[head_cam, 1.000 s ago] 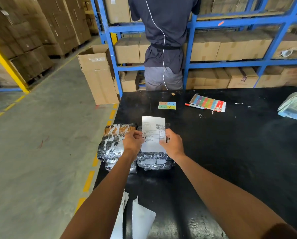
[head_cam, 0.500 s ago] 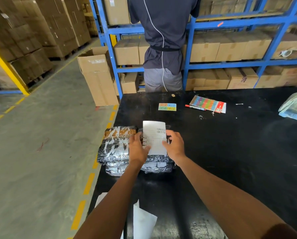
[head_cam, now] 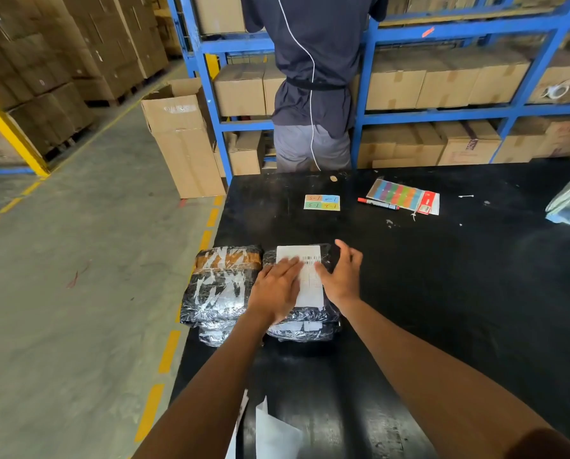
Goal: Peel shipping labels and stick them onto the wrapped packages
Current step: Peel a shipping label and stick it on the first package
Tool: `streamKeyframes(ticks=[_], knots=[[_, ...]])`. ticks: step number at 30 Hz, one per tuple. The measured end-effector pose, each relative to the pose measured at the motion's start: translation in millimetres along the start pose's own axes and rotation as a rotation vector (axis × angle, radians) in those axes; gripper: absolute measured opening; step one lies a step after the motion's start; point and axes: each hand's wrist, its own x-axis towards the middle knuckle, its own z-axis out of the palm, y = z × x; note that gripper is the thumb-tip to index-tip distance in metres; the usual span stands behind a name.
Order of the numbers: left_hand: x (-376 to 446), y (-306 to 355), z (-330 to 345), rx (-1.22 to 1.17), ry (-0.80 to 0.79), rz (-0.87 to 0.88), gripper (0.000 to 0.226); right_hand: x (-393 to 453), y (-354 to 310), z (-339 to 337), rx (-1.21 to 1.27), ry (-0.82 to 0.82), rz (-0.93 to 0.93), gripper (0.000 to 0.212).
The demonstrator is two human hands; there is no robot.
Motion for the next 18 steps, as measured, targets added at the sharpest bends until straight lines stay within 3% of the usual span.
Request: streamKeyframes(ticks=[6,18], knots=[[25.4,-6.9,-4.2,0.074,-0.168,-0.062,0.057,18.7,-2.8,6.8,-0.077,-0.075,0.1,0.06],[54.2,-13.6,-0.8,0.11,-0.146,-0.114,0.058,60.1,-15.2,19.1,-0.197,-0.221,0.421,0.05]])
